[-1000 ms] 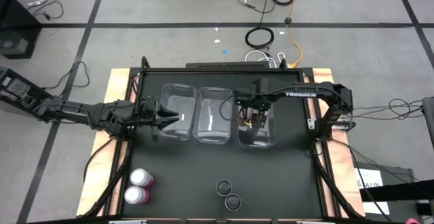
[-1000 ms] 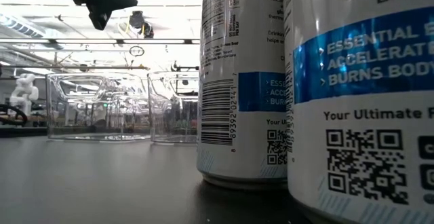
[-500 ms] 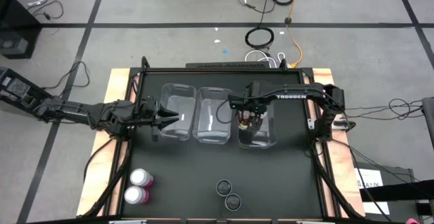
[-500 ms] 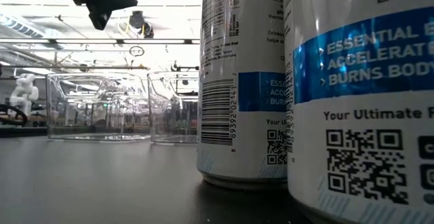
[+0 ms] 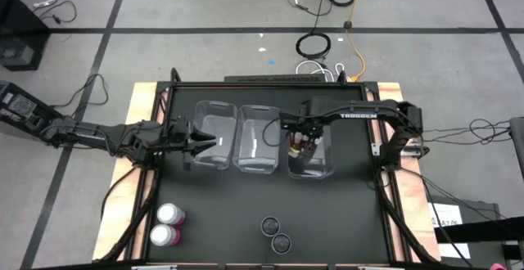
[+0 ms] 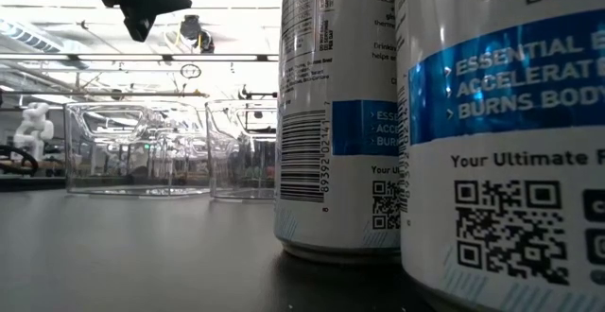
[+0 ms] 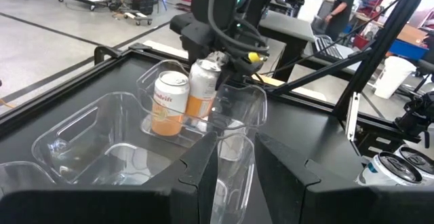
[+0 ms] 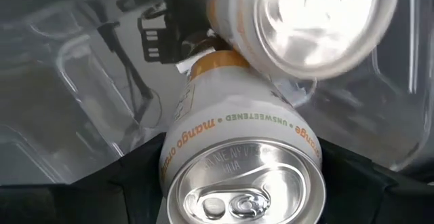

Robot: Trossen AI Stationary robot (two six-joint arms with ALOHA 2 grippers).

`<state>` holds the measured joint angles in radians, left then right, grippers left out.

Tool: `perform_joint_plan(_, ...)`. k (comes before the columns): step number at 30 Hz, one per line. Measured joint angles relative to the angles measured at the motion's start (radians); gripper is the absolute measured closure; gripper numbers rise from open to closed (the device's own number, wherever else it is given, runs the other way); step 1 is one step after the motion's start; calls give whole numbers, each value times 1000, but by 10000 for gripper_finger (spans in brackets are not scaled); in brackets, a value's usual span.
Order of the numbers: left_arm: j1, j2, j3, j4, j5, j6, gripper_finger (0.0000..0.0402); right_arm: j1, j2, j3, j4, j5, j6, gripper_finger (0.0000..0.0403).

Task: Sort soda cans
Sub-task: Put the yellow-white soda can into the right transparent bin

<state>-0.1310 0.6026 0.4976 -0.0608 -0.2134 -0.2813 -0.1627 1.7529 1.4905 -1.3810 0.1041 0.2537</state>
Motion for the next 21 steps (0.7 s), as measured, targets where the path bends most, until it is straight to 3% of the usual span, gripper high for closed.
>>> perform_joint_plan(7, 0, 0, 0, 0, 0, 0, 293, 0, -141, -162, 83, 1, 63, 112)
perform_joint_plan(21, 0, 0, 0, 0, 0, 0, 293, -107, -139, -165, 138, -5, -66, 112)
